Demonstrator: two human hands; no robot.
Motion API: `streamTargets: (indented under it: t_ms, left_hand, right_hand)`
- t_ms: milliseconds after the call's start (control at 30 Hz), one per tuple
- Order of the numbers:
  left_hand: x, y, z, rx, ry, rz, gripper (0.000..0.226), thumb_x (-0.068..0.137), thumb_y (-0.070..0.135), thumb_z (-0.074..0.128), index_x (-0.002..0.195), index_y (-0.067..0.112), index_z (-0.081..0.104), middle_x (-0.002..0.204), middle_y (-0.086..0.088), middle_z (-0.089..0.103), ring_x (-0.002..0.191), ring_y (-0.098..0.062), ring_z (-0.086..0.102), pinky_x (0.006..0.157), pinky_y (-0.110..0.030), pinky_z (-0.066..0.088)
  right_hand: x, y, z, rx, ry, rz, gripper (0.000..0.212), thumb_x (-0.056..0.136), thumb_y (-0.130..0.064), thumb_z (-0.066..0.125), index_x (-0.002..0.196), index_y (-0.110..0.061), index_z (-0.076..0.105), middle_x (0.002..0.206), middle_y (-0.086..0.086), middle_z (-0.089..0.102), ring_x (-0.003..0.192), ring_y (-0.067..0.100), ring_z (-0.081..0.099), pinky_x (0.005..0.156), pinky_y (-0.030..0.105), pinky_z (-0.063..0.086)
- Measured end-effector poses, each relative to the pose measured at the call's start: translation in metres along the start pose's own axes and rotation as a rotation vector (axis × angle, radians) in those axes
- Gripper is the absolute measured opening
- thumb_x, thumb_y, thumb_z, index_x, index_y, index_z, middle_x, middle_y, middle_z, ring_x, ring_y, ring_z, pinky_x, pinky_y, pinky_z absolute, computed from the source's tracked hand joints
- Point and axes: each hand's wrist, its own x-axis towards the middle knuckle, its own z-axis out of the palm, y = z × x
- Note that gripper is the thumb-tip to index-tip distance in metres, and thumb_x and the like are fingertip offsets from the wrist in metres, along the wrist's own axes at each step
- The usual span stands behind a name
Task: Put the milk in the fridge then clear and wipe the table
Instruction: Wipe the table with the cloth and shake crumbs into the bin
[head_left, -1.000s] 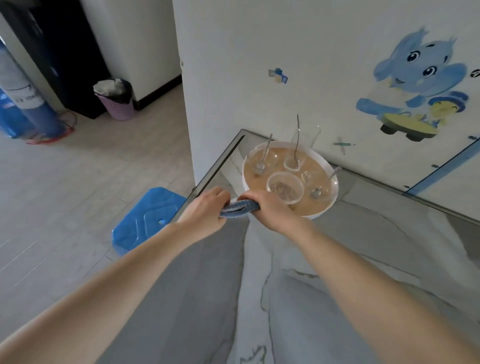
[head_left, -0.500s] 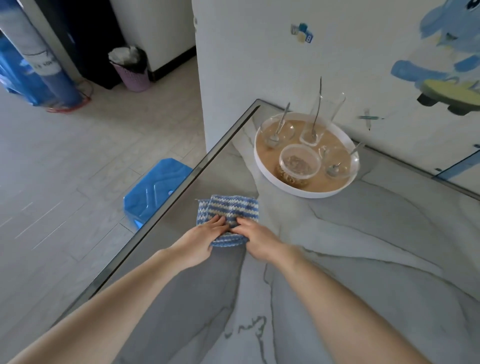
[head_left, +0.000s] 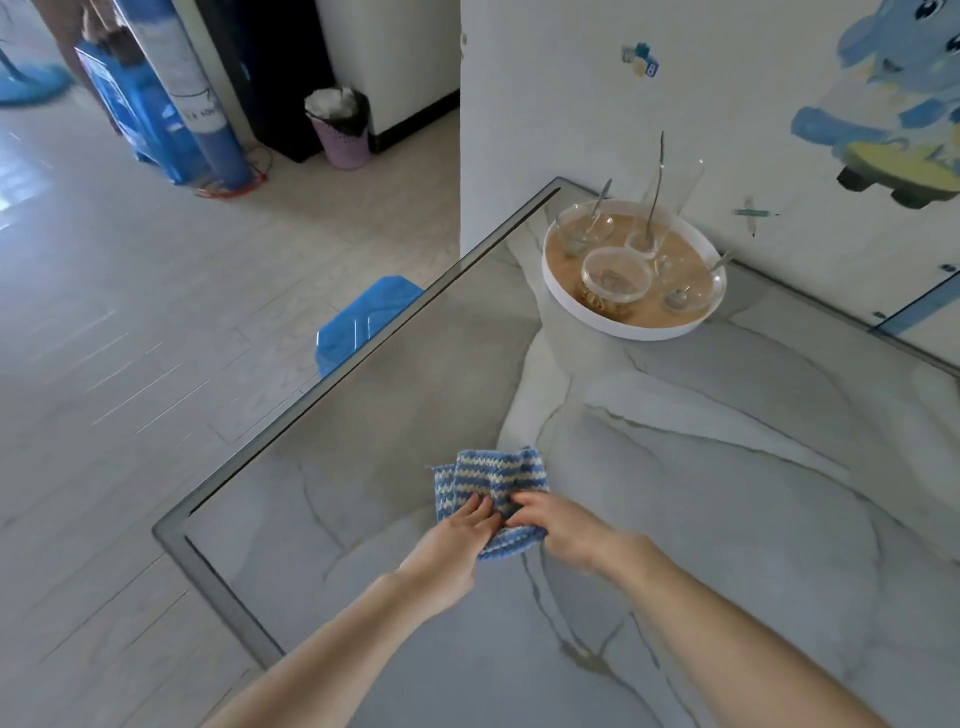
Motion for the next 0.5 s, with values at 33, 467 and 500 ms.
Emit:
streamTargets:
  t_ms: [33, 467, 500]
  left_hand:
    - [-0.003, 0.011, 0.011, -0.006, -0.014, 0.022, 0.067, 0.088, -0.004, 0.040, 0.147, 0.012, 0.013, 0.157, -0.003, 0.006, 0.145, -0.018, 0.001, 0.114, -0.022, 0.006]
    - [-0.002, 0.069, -0.049, -0.243, -0.067, 0.092, 0.029, 0.082, 0.000, 0.045, 0.106, 0.006, 0.059, 0.107, -0.019, 0.062, 0.099, -0.028, 0.058, 0.068, -0.027, 0.037]
    - [0.002, 0.063, -0.066, -0.251, -0.036, 0.114, 0.031, 0.080, 0.000, 0.045, 0.107, 0.007, 0.060, 0.105, -0.018, 0.064, 0.097, -0.026, 0.059, 0.068, -0.027, 0.037]
  right_hand:
    - [-0.014, 0.004, 0.004, -0.013, -0.017, 0.005, 0.045, 0.081, 0.008, 0.042, 0.120, -0.005, 0.058, 0.129, 0.015, 0.050, 0.124, 0.024, 0.044, 0.097, 0.024, 0.030]
    - [-0.098, 0.005, -0.034, 0.172, 0.293, 0.317, 0.029, 0.062, -0.016, 0.039, 0.078, -0.012, 0.062, 0.074, 0.005, 0.054, 0.074, 0.013, 0.049, 0.053, 0.011, 0.030]
    - [-0.092, -0.004, -0.044, 0.197, 0.341, 0.313, 0.018, 0.062, -0.016, 0.040, 0.070, -0.014, 0.056, 0.068, 0.007, 0.051, 0.069, 0.015, 0.046, 0.051, 0.013, 0.029]
